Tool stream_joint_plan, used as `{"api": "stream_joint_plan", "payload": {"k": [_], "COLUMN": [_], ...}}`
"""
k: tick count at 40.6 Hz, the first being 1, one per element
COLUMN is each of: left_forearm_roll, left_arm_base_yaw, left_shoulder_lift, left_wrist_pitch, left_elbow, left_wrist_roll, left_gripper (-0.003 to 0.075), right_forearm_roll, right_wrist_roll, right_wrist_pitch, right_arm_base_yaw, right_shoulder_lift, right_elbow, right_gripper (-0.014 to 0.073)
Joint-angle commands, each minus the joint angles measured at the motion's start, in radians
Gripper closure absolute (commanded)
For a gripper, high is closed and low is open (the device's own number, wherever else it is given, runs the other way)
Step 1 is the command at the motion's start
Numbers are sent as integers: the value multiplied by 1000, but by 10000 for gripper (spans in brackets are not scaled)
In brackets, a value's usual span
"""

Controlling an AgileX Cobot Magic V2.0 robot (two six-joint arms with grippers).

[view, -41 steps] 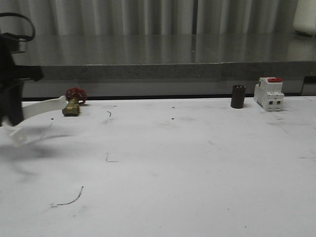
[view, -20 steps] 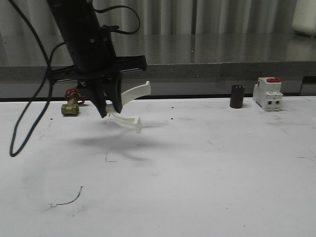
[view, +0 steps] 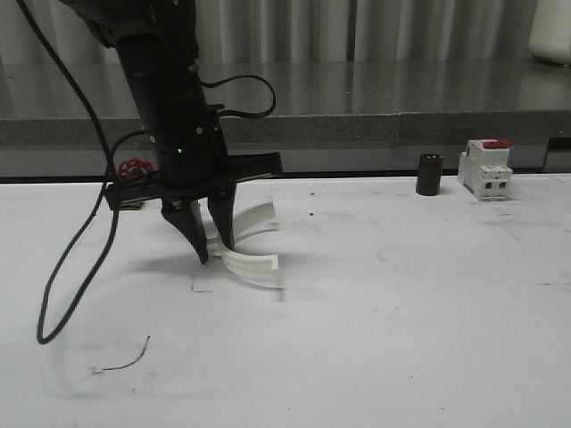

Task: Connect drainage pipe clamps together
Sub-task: 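Lift the clamp half and carry it toward the table center, then lower the clamp half onto the table, open the left gripper, withdraw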

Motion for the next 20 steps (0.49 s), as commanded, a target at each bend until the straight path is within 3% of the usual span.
{"api": "stream_joint_plan", "payload": {"k": [1, 10, 20], "left_forearm_roll": [-14, -13, -19], "left_arm_base_yaw": [-12, -12, -12], "left_shoulder_lift": [-43, -40, -40], "left_wrist_pitch": [-8, -10, 1], "left_elbow": [-31, -35, -77], "left_wrist_roll": [-13, -14, -14], "left_gripper": [645, 601, 363], "right_forearm_roll": [-9, -9, -9], "right_wrist_roll": [-6, -6, -6], "right_wrist_pitch": [-75, -75, -75], "right_arm_base_yaw": [-1, -1, -1], "right_shoulder_lift": [14, 14, 14], "right_elbow": [-36, -36, -36], "right_gripper": [4, 4, 4]}}
